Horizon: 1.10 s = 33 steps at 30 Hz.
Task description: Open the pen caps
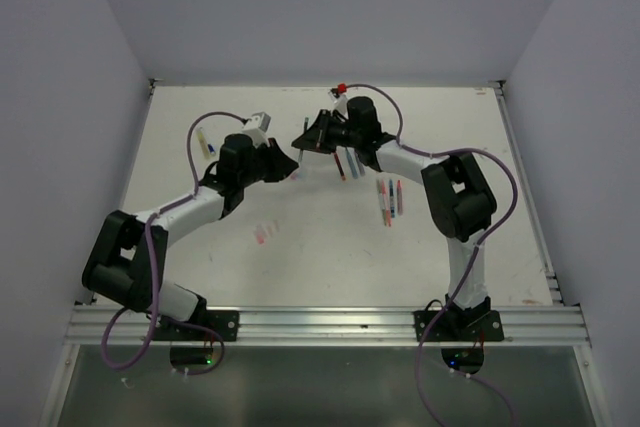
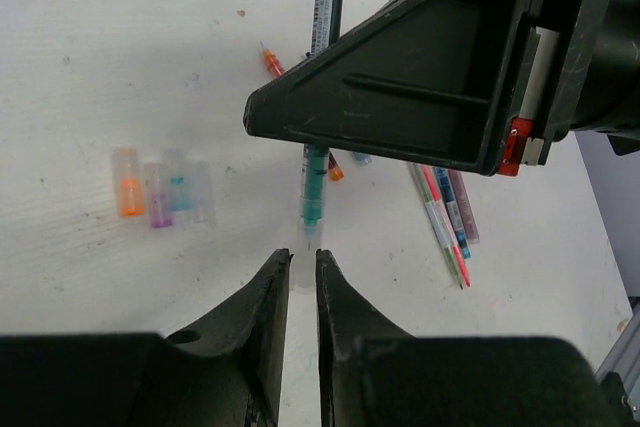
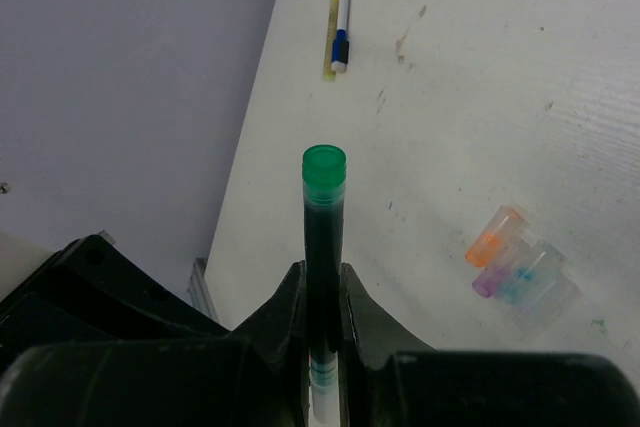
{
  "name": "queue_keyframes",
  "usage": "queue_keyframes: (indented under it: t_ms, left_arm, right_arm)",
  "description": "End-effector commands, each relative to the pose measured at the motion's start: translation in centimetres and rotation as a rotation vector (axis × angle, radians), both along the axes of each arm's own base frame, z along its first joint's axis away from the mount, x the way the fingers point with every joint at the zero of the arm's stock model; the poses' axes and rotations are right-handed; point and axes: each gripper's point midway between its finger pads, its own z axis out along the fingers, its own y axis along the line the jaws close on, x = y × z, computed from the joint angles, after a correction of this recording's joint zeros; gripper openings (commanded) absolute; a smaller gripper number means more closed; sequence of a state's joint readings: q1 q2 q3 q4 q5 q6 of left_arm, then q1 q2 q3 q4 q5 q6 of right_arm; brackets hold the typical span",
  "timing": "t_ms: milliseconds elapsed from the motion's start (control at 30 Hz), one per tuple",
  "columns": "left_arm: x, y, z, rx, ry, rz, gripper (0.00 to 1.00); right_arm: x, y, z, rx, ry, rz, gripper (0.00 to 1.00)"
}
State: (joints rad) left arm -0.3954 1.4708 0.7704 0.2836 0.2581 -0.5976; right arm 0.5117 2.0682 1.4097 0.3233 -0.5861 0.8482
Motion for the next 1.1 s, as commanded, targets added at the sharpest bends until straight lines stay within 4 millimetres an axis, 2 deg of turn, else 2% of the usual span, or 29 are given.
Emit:
queue_keyframes:
  t_ms: [0,100,200,333,467,733,767,867,900,1033,1067]
  left_arm:
    - [0.9,-0.8,1.3,-0.007,-0.063,-0.030,0.21]
    - [0.9,-1.0,1.1,-0.010,-0.057,-0.035,0.33]
    - [0.8,-1.1,0.9,-0.013,-0.052,-0.043,0.40]
    - [1.0,-1.2,1.0,-0.017,-0.055,-0.046,0.41]
    - [1.0,-1.4,1.1,-0.023,-0.057,-0.053,0.29]
    - [1.5,-1.5,2.4,-0.026,-0.085,-0.053,0.28]
    - [1.5,-1.6,2.4,-0.027,-0.084,-0.057,0.19]
    - [1.3,-1.7,2.0,-0.026,-0.072,-0.067,0.00]
    - [1.2,-1.7,1.9,-0.026,-0.068,-0.067,0.00]
    - [0.5,-1.5,0.9,-0.028,-0.050,-0.067,0.00]
    - [0.4,-1.6,0.9,-0.037,-0.057,-0.073,0.00]
  right_arm:
    - [0.2,0.7,2.9,0.077,-0.053,0.013,0.00]
    - [0.0,0.8,3.0,0.093,-0.047,0.023,0.00]
    - [-0.1,1.0,3.0,0.110,-0.038,0.032,0.00]
    - [-0.4,1.2,3.2,0.138,-0.025,0.044,0.00]
    - [-0.7,1.5,3.3,0.142,-0.024,0.059,0.00]
    - [-1.4,2.1,2.2,0.117,-0.012,0.092,0.00]
    - [-1.5,2.2,2.1,0.114,-0.008,0.092,0.00]
    - [-1.4,2.1,2.3,0.108,-0.015,0.084,0.00]
    - [-1.3,2.1,2.2,0.100,-0.017,0.083,0.00]
    - [0.5,1.1,2.9,0.013,-0.100,-0.033,0.00]
    - [2.0,-0.6,2.4,-0.109,-0.136,-0.152,0.00]
